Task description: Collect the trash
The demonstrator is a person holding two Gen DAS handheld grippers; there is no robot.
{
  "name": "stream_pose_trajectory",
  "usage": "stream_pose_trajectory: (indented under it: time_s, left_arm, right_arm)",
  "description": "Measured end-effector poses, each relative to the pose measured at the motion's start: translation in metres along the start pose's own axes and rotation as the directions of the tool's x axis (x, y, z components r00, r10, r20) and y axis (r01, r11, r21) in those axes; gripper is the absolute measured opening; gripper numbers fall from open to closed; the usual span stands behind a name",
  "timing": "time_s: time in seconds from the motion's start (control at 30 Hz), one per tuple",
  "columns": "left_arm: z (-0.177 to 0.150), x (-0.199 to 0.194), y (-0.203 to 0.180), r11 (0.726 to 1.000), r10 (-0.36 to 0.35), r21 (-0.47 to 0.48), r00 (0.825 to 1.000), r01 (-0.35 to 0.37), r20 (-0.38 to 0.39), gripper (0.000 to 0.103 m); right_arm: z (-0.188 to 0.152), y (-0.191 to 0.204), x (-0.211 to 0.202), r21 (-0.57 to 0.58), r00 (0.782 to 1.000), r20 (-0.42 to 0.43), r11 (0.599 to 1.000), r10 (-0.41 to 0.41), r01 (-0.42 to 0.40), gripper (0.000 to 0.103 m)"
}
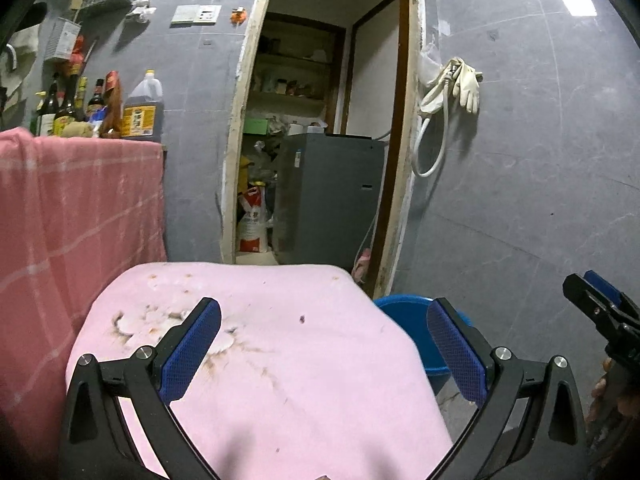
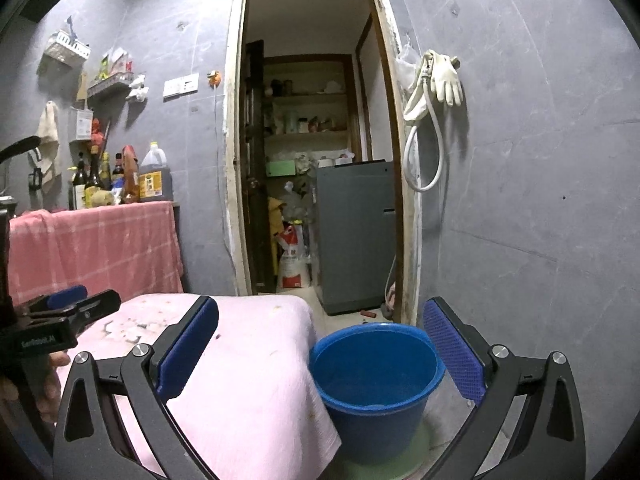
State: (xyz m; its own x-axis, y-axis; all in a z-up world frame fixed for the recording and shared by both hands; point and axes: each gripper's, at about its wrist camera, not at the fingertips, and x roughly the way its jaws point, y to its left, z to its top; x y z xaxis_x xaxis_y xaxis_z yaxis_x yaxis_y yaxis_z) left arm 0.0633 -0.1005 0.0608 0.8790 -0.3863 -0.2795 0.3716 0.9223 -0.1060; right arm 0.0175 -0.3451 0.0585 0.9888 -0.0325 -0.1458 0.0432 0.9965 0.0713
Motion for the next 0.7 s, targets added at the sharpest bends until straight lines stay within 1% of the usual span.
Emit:
stream_pose_trajectory:
  time_s: [0.37,0.53,0.7]
  left_arm:
    - [-0.036,-0.030,0.012,0.999,0.048,-0.022,0.999,-0.048,-0.004,0.101]
    - [-0.056,-0.036,0.010,0.997,0.082,-0.014,0.997,-0.081,0.002,0.101]
    - [-0.075,-0.037,0.012,0.994,0.104,-0.023,0.995,-0.104,-0.013,0.101]
  right_arm:
    - [-0.027,0.015,-0.019,-0.009,1.000,-0.018,1.000,0.004,-0.005,0.103]
    - [-0.046,0.020,-0.022,0.005,1.000,-0.026,1.000,0.002,-0.002,0.103]
    - [-0.064,0.023,-0.022,-0.009,0.999,-0.054,1.000,-0.011,0.010,0.103]
